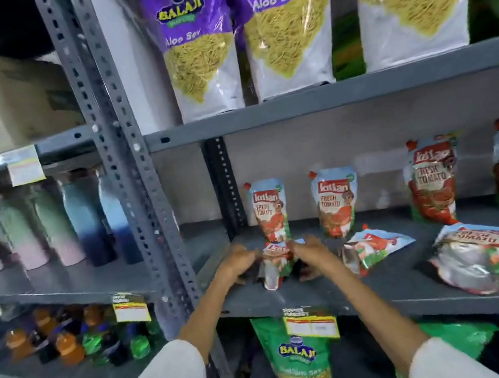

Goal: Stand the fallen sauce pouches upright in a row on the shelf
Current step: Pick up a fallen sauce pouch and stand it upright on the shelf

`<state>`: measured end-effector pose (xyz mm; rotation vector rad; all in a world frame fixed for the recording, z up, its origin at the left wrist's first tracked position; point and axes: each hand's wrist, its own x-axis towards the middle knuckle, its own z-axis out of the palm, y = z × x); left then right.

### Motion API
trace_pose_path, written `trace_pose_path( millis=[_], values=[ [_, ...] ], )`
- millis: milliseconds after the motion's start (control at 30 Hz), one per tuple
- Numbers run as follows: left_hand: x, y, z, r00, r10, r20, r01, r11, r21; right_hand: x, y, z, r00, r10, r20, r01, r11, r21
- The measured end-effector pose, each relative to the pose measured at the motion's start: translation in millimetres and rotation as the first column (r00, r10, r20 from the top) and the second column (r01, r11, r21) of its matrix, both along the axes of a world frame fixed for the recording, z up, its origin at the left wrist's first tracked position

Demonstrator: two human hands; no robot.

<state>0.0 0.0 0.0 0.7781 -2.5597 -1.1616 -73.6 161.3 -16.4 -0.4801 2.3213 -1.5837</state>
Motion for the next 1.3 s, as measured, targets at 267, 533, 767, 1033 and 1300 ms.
trace_pose_path(
  millis=[267, 533, 767, 1033, 1300],
  values=[
    [1.4, -28.2, -6.1, 0.967, -0.250, 0.045, 0.169, 0.768, 0.618, 6.4, -16.9, 2.6, 0.995, 0.079, 0.060, -0.079, 0.997, -0.001],
    [11.9, -23.2, -8.4, 0.907, -0.082, -0.413, 0.279, 0.851, 0.445, 13.1, -25.3, 5.6, 0.992, 0.006, -0.124, -0.041, 0.959, -0.281],
    [9.5, -40.0, -5.8, 0.765, -0.053, -0.642, 0.235, 0.951, 0.202, 14.3, -60.5, 20.7, 0.954, -0.008, -0.301, -0.103, 0.930, -0.353],
    [16.9, -52.4, -59.8, 0.818, 0.045, -0.573, 0.049, 0.988, 0.147, 21.5, -83.3, -31.5, 0.923, 0.059, -0.380, -0.146, 0.968, -0.206],
    [30.4, -21.2, -60.8, 0.768, 0.190, -0.612, -0.184, 0.980, 0.073, 28.2, -63.0, -24.3, 0.932, 0.058, -0.359, -0.114, 0.984, -0.136]
  ],
)
